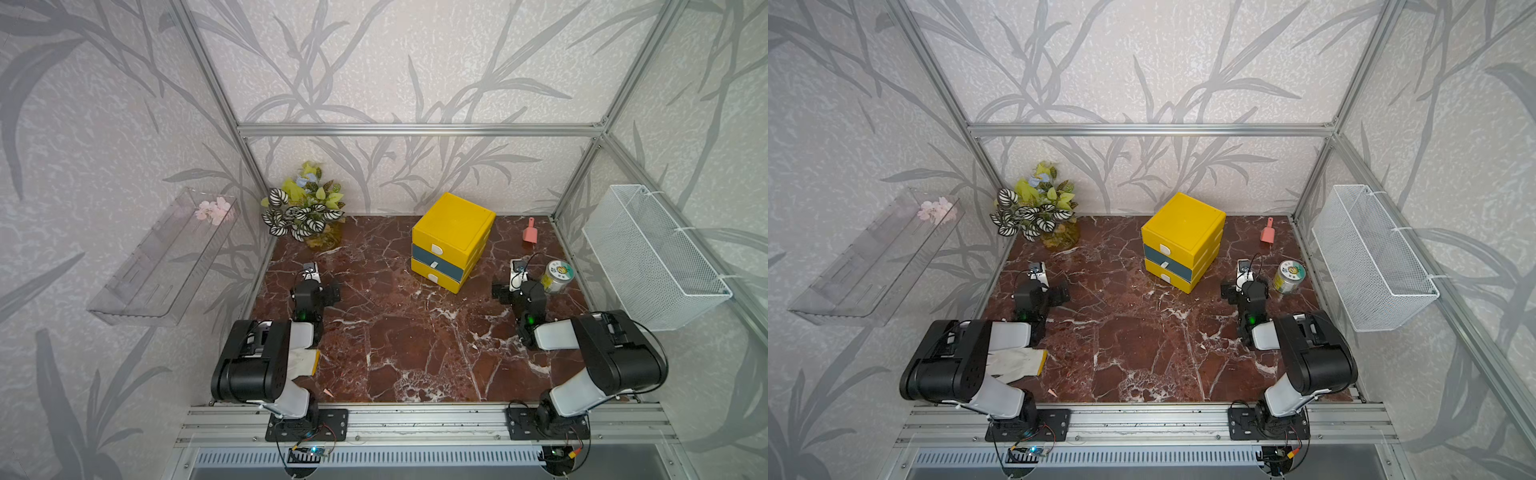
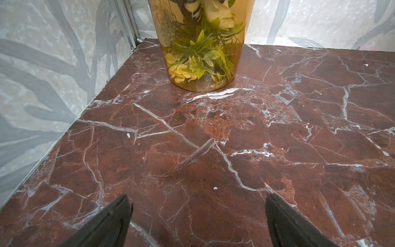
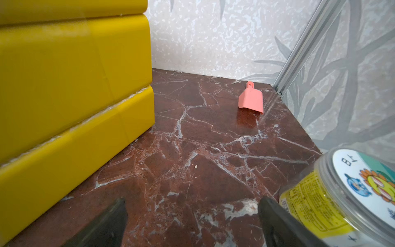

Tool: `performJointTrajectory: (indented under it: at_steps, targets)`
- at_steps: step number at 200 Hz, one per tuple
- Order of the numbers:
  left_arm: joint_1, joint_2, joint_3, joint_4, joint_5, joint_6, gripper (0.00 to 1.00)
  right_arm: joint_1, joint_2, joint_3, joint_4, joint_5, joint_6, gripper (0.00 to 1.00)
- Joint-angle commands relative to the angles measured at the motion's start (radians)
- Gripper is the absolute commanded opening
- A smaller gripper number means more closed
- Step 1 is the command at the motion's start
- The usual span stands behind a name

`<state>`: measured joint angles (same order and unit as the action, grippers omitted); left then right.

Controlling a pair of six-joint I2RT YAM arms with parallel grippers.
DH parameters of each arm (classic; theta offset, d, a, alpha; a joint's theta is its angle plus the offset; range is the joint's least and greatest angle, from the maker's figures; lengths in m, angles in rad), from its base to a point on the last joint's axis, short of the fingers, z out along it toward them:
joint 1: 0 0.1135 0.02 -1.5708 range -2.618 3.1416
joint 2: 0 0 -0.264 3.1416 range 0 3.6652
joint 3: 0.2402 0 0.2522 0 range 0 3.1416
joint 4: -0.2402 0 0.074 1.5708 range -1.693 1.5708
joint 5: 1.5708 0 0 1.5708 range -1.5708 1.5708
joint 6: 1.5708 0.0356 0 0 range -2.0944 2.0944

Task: Take the keys out of the drawer
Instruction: Adjust the storage box at the center of the board.

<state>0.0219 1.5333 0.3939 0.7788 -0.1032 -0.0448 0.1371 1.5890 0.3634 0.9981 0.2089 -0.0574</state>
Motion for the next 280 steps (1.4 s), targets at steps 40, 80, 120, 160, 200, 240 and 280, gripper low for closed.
performJointTrajectory:
  at_steps: [40, 80, 120, 160, 200, 240, 280]
  targets:
    - [0.005, -0.012, 0.023, 0.013, 0.007, -0.001, 0.99, 0.001, 0.001, -0.006, 0.022, 0.012, -0.002, 0.99]
    - [0.004, -0.012, 0.023, 0.012, 0.007, 0.0, 0.99, 0.001, 0.002, -0.006, 0.02, 0.012, -0.002, 0.99]
    - [0.005, -0.012, 0.023, 0.011, 0.007, 0.0, 0.99, 0.001, 0.001, -0.004, 0.017, 0.011, -0.002, 0.99]
    - [0.004, -0.011, 0.025, 0.011, 0.007, -0.003, 0.99, 0.0, 0.001, -0.005, 0.017, 0.009, -0.002, 0.99]
    - [-0.011, -0.017, 0.022, 0.013, -0.031, 0.004, 0.9, 0.001, -0.095, -0.011, -0.044, 0.03, 0.005, 0.99]
    - [-0.087, -0.138, 0.158, -0.298, -0.214, 0.04, 0.79, 0.007, -0.421, 0.1, -0.519, 0.012, 0.067, 0.97]
    - [-0.143, -0.277, 0.359, -0.559, -0.149, -0.036, 0.72, 0.007, -0.483, 0.409, -1.024, -0.098, 0.311, 0.91]
